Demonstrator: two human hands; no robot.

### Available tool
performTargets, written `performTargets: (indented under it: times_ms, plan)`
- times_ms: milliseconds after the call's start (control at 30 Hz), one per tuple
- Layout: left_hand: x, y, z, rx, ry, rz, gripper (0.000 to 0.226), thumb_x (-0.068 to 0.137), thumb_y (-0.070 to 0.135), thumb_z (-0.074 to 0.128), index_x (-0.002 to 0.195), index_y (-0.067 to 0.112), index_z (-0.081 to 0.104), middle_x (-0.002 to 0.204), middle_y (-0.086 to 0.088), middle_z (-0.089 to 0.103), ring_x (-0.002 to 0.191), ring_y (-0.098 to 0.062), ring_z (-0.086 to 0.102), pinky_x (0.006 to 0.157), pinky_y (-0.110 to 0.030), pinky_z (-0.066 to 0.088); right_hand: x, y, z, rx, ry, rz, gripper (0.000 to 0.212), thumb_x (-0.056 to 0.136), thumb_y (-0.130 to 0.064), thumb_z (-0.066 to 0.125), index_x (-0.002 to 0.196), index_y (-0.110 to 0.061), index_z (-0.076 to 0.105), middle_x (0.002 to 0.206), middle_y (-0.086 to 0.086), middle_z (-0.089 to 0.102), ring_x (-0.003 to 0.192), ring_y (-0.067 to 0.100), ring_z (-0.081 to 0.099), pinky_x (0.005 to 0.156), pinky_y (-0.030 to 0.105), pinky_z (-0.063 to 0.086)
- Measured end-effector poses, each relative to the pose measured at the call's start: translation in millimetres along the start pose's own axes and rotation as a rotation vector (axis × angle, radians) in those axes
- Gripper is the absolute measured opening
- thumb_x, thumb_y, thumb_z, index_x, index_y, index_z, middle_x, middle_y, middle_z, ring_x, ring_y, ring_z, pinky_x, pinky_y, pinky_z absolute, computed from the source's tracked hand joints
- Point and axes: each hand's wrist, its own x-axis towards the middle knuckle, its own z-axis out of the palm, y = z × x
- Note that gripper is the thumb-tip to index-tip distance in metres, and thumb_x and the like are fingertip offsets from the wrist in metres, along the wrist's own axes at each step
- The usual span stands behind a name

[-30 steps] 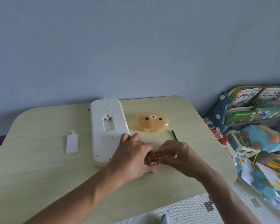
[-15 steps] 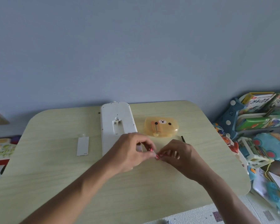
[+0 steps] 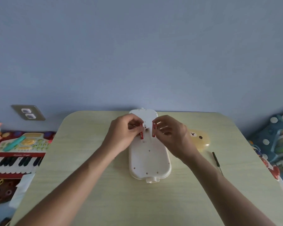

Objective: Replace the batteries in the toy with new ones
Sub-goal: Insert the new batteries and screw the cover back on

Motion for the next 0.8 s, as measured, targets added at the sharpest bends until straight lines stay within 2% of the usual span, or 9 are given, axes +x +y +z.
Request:
performTargets:
  times_ms: [100,200,300,433,533,633,700,800]
  plan:
    - [4,-1,3,0.036,-0.010,0.026,0.015,0.077,0.013,0.082,0.089,0.020,0.075,0.083,0.007,0.076,0.074,-0.003,0.072,0.074,-0.020,0.058,8,3,9,-0.033,-0.023,-0.029,0.018,0.085,-0.016,0.073,0.100,-0.024,0.069,0.080,-0.007,0.076,0.081,0.006,0.073,0.076,0.028,0.060]
    - [5,-1,5,0.083,-0.028,0.055,0.017,0.074,0.016,0.085,0.087,0.019,0.075,0.080,0.008,0.076,0.072,0.001,0.071,0.069,-0.011,0.053,11,9,15,-0.057,-0.021,-0.034,0.018,0.084,-0.020,0.072,0.102,-0.025,0.070,0.083,-0.008,0.076,0.083,0.006,0.073,0.079,0.033,0.060]
    - [5,-2,7,0.139,-0.044,0.090,0.015,0.077,0.021,0.084,0.088,0.020,0.075,0.076,0.012,0.074,0.072,0.005,0.068,0.065,-0.004,0.046,11,12,18,-0.051,-0.001,-0.027,0.019,0.083,-0.022,0.072,0.102,-0.024,0.071,0.084,-0.007,0.076,0.082,0.006,0.072,0.078,0.032,0.059]
    - [3,-6,6,0.227,-0.038,0.123,0.013,0.079,0.027,0.082,0.090,0.024,0.076,0.070,0.018,0.066,0.067,0.007,0.061,0.060,-0.005,0.041,11,13,19,-0.078,0.010,-0.065,0.019,0.083,-0.019,0.073,0.102,-0.021,0.070,0.085,-0.008,0.076,0.080,0.003,0.071,0.077,0.027,0.059]
    - [4,-9,6,0.238,-0.033,0.153,0.014,0.079,0.028,0.082,0.090,0.022,0.077,0.075,0.016,0.067,0.068,0.004,0.061,0.062,-0.008,0.041,13,15,20,-0.097,0.024,-0.075,0.019,0.083,-0.017,0.074,0.101,-0.021,0.071,0.084,-0.010,0.076,0.081,0.000,0.070,0.075,0.020,0.057]
    - [5,-14,9,0.281,-0.004,0.189,0.018,0.078,0.028,0.082,0.093,0.019,0.078,0.088,0.006,0.067,0.076,-0.007,0.060,0.068,-0.015,0.043,14,16,21,-0.099,0.038,-0.085,0.020,0.082,-0.015,0.074,0.101,-0.021,0.072,0.083,-0.010,0.075,0.085,-0.001,0.069,0.073,0.014,0.054]
    - [3,-17,10,0.284,0.001,0.200,0.020,0.079,0.026,0.082,0.096,0.017,0.079,0.093,0.006,0.063,0.081,-0.010,0.059,0.070,-0.012,0.041,13,16,21,-0.094,0.043,-0.082,0.020,0.082,-0.015,0.075,0.101,-0.021,0.072,0.082,-0.010,0.075,0.085,-0.001,0.069,0.073,0.011,0.053]
    - [1,-19,11,0.321,0.003,0.240,0.022,0.080,0.026,0.080,0.100,0.016,0.079,0.095,0.010,0.059,0.088,-0.011,0.057,0.076,-0.017,0.039,12,16,21,-0.098,0.044,-0.085,0.020,0.082,-0.015,0.074,0.102,-0.020,0.071,0.082,-0.010,0.075,0.084,0.001,0.070,0.074,0.014,0.055]
